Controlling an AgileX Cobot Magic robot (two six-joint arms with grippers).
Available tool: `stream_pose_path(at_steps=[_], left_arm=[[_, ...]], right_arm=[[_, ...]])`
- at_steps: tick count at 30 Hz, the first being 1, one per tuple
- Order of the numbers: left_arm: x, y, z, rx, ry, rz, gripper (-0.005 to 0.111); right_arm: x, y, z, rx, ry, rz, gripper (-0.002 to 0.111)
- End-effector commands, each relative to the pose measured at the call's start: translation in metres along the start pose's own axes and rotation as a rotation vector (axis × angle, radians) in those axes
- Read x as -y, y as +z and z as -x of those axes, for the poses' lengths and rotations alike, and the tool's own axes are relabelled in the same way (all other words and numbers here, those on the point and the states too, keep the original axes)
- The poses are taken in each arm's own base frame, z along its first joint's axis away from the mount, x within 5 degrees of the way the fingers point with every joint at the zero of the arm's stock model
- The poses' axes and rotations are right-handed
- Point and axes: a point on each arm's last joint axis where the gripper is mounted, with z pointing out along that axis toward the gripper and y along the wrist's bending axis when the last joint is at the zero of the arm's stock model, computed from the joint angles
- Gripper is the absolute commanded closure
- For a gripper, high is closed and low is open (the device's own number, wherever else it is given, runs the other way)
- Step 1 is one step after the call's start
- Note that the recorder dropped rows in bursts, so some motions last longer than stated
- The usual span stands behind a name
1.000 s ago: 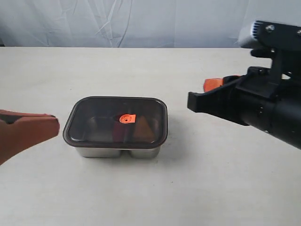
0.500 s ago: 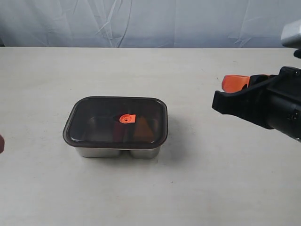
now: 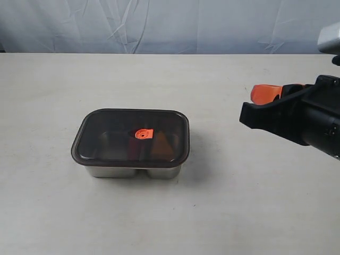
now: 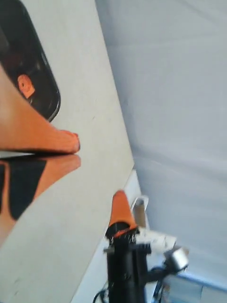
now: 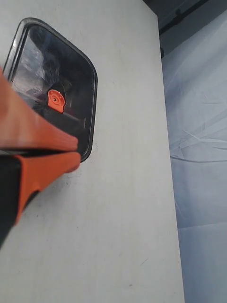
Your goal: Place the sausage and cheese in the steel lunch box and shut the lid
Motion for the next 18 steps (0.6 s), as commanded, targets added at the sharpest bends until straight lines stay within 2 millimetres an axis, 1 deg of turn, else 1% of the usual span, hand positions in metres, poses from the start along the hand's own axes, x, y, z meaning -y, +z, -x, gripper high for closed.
stream_pose_path(at_steps=[1, 5, 7, 8, 10, 14, 15, 18], left_arm=[[-0.016, -0.005, -0.02, 0.103, -0.013, 0.199, 0.107], [-0.027, -0.008, -0.052, 0.121, 0.011, 0.346, 0.107], [-0.031, -0.008, -0.065, 0.098, 0.013, 0.369, 0.107], [-0.036, -0.006, -0.075, 0.068, 0.001, 0.379, 0.107], [-0.041, -0.004, -0.087, 0.041, -0.024, 0.39, 0.107], [-0.052, 0.001, -0.119, -0.032, -0.096, 0.405, 0.107], [-0.053, 0.001, -0.123, -0.05, -0.099, 0.404, 0.107], [-0.053, 0.001, -0.126, -0.08, -0.069, 0.408, 0.107]], right_arm=[[0.001, -0.001, 0.0, 0.004, -0.003, 0.002, 0.109], [0.001, -0.001, 0.0, 0.004, -0.003, 0.002, 0.109], [0.001, -0.001, 0.0, 0.004, -0.003, 0.002, 0.109], [0.001, -0.001, 0.0, 0.004, -0.003, 0.002, 0.109], [0.001, -0.001, 0.0, 0.004, -0.003, 0.002, 0.109], [0.002, -0.001, 0.0, 0.007, -0.003, -0.008, 0.109], [0.002, -0.001, 0.0, 0.007, -0.003, -0.008, 0.109], [0.002, -0.001, 0.0, 0.007, -0.003, -0.008, 0.109]])
